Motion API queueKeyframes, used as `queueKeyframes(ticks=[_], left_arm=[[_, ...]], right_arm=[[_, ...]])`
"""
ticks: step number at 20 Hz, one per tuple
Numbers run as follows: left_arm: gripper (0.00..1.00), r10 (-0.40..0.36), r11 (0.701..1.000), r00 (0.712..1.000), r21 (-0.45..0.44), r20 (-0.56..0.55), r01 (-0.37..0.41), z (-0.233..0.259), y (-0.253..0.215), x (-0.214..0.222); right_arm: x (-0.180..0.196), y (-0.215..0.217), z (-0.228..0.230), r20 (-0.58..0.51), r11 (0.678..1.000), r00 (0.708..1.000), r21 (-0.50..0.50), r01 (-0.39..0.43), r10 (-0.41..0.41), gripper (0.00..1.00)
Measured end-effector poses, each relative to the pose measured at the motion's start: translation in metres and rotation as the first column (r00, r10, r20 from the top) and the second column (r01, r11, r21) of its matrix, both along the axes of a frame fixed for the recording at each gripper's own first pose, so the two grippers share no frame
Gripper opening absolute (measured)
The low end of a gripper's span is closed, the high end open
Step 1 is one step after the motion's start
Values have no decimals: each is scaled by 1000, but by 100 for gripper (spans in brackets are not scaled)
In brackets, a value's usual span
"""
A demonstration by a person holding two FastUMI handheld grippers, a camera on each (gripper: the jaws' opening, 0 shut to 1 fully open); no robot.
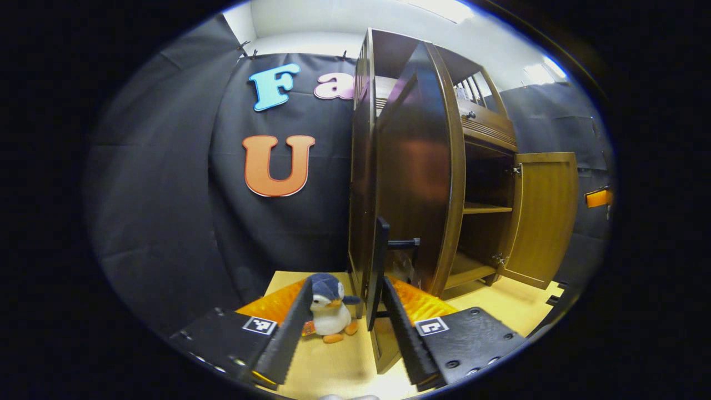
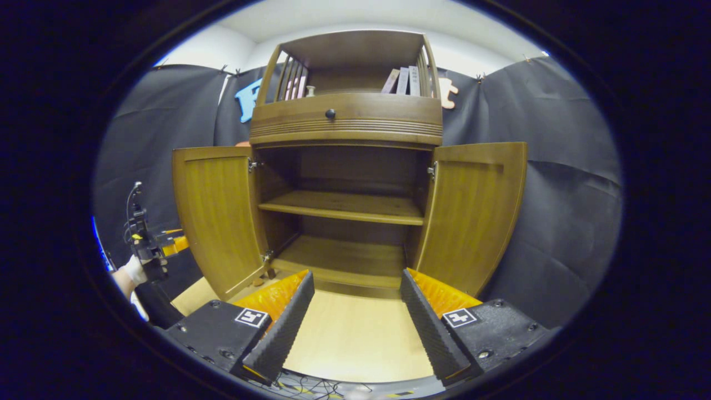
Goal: Open the right door of the double-door shoe cabinet with the right hand, and open the left door with the left hand.
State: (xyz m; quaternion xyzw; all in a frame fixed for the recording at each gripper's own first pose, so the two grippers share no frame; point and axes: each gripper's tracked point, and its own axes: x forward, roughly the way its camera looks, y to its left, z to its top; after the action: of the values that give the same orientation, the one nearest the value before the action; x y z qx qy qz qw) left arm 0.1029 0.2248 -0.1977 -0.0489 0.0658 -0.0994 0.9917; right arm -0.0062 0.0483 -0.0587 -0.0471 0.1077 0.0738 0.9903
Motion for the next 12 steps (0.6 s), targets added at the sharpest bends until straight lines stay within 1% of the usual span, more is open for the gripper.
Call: queueKeyframes(ticks=[2,4,5,6,7,8,9,10,11,12], left_arm=[[91,33,999,999,20,3,-34,7,7,-11],[91,86,995,996,47,-5,-85,16,14,-21],[100,110,992,994,62,-13,-109,21,14,-29],[94,121,989,993,83,-13,-120,26,11,-32],[94,133,985,991,108,-5,-132,35,7,-37],[94,142,982,990,123,3,-142,46,3,-42],[100,147,981,989,125,15,-147,58,-4,-45],[97,150,981,988,124,25,-152,71,-15,-49],[100,166,978,986,125,36,-169,84,-24,-53],[96,182,975,982,125,42,-186,94,-33,-56]], right_arm=[[2,0,1,2,1000,1000,3,2,-2,99],[3,0,4,17,1000,1000,-5,10,-9,99],[4,0,5,24,1000,1000,-9,13,-12,99],[6,1,7,30,1000,999,-7,13,-13,99],[5,2,7,35,1000,999,-4,13,-13,99],[6,2,9,40,1000,999,-3,15,-15,100],[8,1,10,45,1000,999,0,22,-22,99],[10,0,10,49,1000,998,3,27,-28,99],[11,-1,10,49,999,998,4,35,-35,99],[12,-2,11,52,999,998,5,45,-45,100]])
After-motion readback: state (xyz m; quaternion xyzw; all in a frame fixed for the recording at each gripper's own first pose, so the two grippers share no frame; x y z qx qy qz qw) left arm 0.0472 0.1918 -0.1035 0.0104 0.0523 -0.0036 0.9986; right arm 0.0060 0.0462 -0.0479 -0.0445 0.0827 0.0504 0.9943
